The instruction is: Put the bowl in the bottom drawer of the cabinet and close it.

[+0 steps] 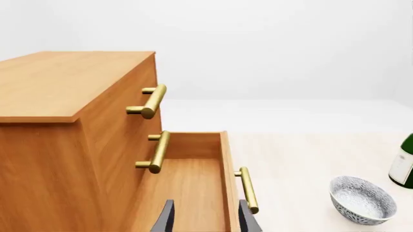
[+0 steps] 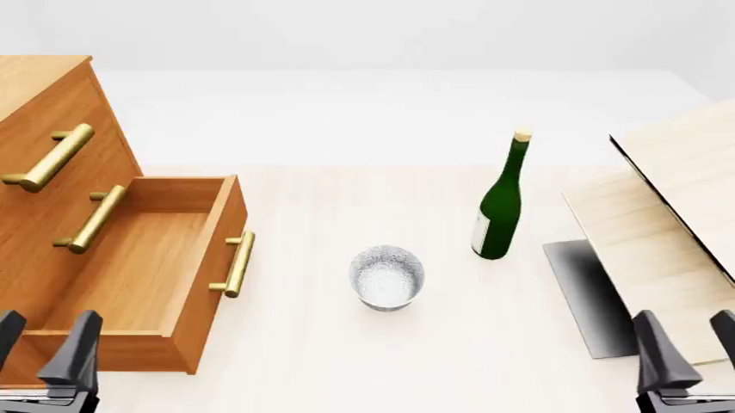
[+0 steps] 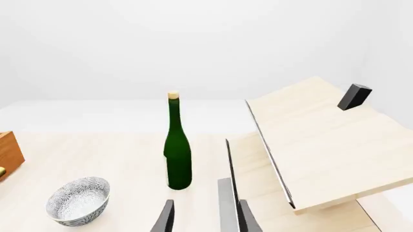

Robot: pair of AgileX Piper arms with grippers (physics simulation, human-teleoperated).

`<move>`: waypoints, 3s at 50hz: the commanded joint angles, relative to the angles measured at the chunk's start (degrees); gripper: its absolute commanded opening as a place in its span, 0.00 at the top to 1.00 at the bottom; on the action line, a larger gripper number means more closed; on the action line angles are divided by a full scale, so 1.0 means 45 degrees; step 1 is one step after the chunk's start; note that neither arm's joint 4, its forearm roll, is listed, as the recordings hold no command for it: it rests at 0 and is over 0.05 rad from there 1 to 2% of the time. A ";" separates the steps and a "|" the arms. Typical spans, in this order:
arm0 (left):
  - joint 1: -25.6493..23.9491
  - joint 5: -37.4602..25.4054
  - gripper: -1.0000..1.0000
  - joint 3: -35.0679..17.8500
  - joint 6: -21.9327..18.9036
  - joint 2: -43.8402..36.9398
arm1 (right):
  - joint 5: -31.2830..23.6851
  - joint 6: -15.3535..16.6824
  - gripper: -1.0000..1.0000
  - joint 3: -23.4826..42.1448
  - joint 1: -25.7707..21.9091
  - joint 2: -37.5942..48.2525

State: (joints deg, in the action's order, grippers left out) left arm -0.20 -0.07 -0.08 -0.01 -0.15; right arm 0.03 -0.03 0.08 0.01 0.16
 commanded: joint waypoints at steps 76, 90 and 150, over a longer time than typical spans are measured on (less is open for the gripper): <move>-0.2135 -0.4828 0.00 -0.5256 -0.0444 -0.1920 | 0.0016 -0.0015 0.00 0.0037 0.0008 0.0063; -0.2191 -0.5537 0.00 -0.6093 -0.0212 -0.2799 | 0.0017 -0.0012 0.00 0.0037 0.0008 0.0057; -0.3312 -0.5395 0.00 -0.7724 0.1804 -0.7714 | 0.0019 -0.0021 0.00 0.0036 0.0013 0.0051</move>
State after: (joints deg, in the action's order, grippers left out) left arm -15.59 -25.38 -34.57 6.95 -31.46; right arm 0.12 -0.12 0.24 0.06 0.39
